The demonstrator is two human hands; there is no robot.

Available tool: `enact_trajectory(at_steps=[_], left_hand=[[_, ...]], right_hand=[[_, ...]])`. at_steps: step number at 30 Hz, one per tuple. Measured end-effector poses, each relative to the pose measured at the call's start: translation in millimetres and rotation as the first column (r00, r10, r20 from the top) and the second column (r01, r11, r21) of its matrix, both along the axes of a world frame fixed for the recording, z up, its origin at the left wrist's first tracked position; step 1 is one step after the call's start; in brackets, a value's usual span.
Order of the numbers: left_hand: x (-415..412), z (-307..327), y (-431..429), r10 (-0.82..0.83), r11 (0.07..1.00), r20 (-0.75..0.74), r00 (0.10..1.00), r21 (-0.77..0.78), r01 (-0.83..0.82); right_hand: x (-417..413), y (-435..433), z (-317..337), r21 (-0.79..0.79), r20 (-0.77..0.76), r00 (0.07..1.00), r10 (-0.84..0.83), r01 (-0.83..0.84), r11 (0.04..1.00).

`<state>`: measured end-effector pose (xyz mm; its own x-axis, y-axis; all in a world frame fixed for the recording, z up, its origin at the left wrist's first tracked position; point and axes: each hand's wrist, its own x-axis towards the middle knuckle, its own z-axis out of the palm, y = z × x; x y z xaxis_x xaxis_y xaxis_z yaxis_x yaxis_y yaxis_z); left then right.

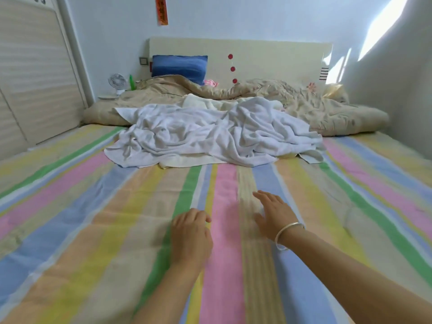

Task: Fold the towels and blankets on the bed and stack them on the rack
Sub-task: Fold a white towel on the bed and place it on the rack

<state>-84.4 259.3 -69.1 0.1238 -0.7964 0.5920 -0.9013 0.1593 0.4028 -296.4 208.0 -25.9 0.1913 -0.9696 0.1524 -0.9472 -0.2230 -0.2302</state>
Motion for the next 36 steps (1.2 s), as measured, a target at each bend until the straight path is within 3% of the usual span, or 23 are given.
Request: enact_trajectory(at_steps=[2,10,12,16,19,21,23,27,31,36], left_hand=[[-6,-6,-27,0.001,1.0,0.063,0.998,0.018,-0.002],[-11,-26,-113,0.191,0.968,0.023,0.981,0.161,-0.192],[-10,-27,-131,0.249,0.954,0.051,0.967,0.156,-0.254],[-12,-32,-161,0.279,0.937,0.134,0.951,0.178,-0.3],[-14,-39,-170,0.297,0.933,0.158,0.942,0.162,-0.321],[-13,-38,-171,0.297,0.934,0.154,0.942,0.157,-0.32],[-13,-38,-170,0.306,0.933,0.158,0.939,0.148,-0.329],[-13,-34,-164,0.286,0.945,0.141,0.948,0.121,-0.304],[-17,-20,-152,0.198,0.977,0.128,0.972,0.052,-0.206],[-38,5,-110,-0.158,0.987,0.38,0.912,0.065,0.145]], right_hand=[[-10,-28,-4,0.027,0.001,1.0,-0.021,0.02,0.999],[-19,-146,-11,0.094,-0.012,0.997,-0.071,0.072,0.993],[-17,-182,-5,0.052,-0.012,0.997,-0.077,0.078,0.996],[-11,-261,18,-0.18,-0.118,0.992,-0.035,0.013,0.984],[-5,-296,26,-0.214,-0.204,0.979,-0.028,-0.017,0.977],[3,-293,8,-0.266,-0.369,0.929,-0.008,-0.097,0.959],[7,-279,-15,-0.283,-0.414,0.91,0.008,-0.137,0.949],[12,-234,-25,-0.129,-0.08,0.995,0.063,-0.073,0.989],[3,-150,-13,-0.029,-0.123,0.98,0.153,-0.158,0.987],[-26,-60,25,0.288,-0.062,0.987,0.145,-0.122,0.95]])
